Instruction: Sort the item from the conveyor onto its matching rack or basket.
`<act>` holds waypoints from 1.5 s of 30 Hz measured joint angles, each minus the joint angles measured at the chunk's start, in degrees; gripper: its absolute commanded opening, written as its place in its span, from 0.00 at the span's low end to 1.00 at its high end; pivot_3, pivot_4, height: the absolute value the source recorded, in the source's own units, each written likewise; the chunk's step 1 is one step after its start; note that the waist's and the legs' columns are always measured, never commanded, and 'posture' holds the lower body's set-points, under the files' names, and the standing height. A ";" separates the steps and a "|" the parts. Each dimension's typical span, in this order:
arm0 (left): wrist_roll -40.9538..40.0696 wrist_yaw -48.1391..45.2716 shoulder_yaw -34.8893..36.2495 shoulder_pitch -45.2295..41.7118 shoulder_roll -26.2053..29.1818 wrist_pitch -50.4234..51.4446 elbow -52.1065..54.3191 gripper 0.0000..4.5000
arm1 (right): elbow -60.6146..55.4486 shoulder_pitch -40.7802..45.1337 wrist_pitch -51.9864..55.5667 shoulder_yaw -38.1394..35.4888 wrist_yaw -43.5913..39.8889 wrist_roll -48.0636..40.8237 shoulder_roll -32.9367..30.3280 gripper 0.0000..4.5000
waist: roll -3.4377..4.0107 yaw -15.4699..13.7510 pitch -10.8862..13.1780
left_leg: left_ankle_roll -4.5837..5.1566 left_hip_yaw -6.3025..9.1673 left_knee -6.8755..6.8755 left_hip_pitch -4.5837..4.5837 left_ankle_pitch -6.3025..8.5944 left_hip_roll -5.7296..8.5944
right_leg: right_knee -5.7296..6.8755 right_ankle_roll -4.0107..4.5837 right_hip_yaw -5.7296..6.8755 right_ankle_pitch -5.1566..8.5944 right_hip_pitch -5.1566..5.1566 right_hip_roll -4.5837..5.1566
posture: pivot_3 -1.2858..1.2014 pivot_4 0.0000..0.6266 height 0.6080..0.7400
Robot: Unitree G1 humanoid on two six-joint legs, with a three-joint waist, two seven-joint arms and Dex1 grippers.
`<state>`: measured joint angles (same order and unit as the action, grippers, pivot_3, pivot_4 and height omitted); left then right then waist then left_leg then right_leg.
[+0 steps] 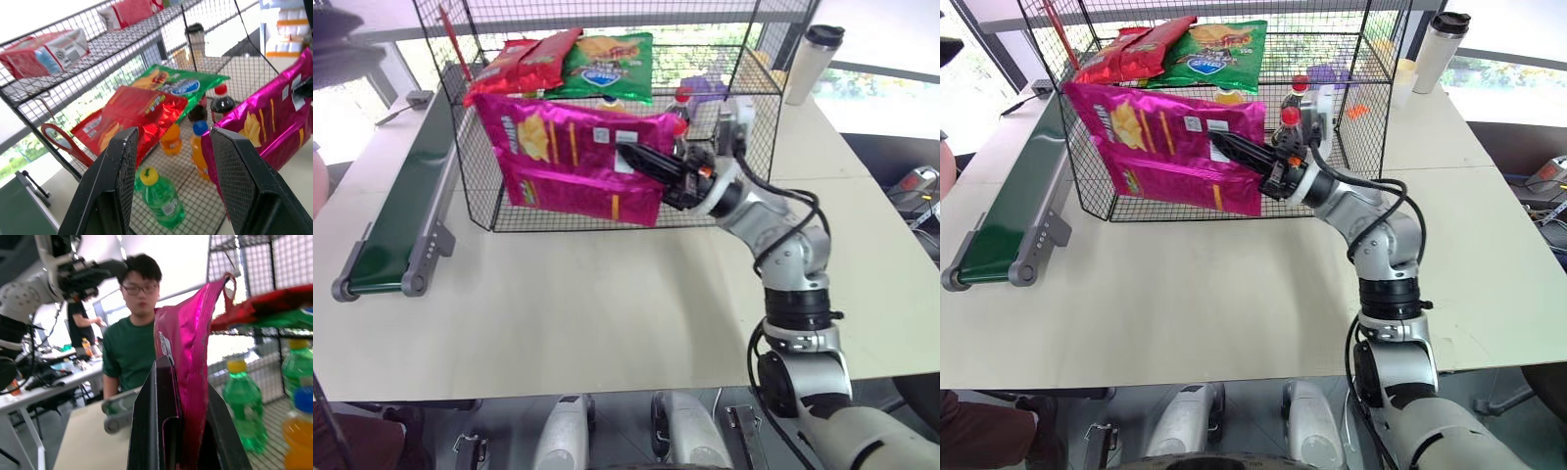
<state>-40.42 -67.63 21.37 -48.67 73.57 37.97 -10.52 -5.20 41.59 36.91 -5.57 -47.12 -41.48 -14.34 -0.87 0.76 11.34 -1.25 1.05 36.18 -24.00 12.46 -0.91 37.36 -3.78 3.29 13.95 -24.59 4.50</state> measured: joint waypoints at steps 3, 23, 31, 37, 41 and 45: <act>-1.18 0.19 2.17 3.22 -1.80 0.88 2.08 0.53 | -3.21 -1.07 1.67 -1.08 1.91 -0.93 -3.18 0.00 | 0.00 0.00 0.00 | 0.00 -0.02 0.00 0.00 0.00 0.00 | 0.00 0.00 -0.02 0.00 0.00 0.01 | 0.52 0.24 1.00; -8.52 8.97 7.13 16.60 -17.83 5.55 14.99 0.53 | -4.25 11.07 -23.17 -3.81 16.21 22.46 -25.19 0.00 | -0.09 0.19 -0.05 | 0.02 -0.38 -0.06 0.24 0.01 -0.01 | -0.05 -0.03 -0.29 -0.03 0.06 0.07 | 0.52 0.24 1.00; -13.11 14.07 11.98 22.48 -18.12 7.92 21.39 0.53 | 9.56 11.20 -50.06 8.79 14.90 45.06 -27.96 0.00 | -0.09 0.15 -0.05 | 0.02 -0.46 -0.03 0.26 0.01 -0.01 | -0.11 -0.10 -0.40 -0.07 0.07 0.07 | 0.52 0.24 1.00; -15.40 16.89 14.40 25.41 -18.42 8.07 23.67 0.53 | 20.56 12.12 -66.69 16.32 22.20 64.13 -29.71 0.00 | -0.09 0.10 -0.05 | 0.01 -0.51 -0.03 0.27 0.01 0.01 | -0.13 -0.09 -0.50 -0.07 0.07 0.07 | 0.52 0.24 1.00; -15.92 17.82 14.39 25.94 -18.91 7.74 23.74 0.53 | 25.56 16.13 -68.24 18.57 29.16 74.98 -30.56 0.00 | -0.09 0.17 -0.05 | 0.00 -0.52 -0.03 0.29 0.01 0.00 | -0.13 -0.08 -0.51 -0.07 0.06 0.06 | 0.52 0.24 1.00; -15.83 18.19 13.58 26.06 -20.33 6.79 23.78 0.53 | 30.11 19.84 -64.98 19.84 35.40 83.31 -30.95 0.00 | -0.10 0.04 -0.05 | 0.00 -0.53 -0.04 0.29 0.01 0.02 | -0.14 -0.07 -0.54 -0.07 0.06 0.06 | 0.52 0.24 1.00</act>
<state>-56.25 -49.44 34.95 -22.60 53.24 44.76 13.25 24.91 61.43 -28.07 14.26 -11.72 41.83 -45.28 -0.97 0.80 11.29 -1.25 0.52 36.14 -23.71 12.47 -0.90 37.22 -3.85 2.75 13.89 -24.52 4.56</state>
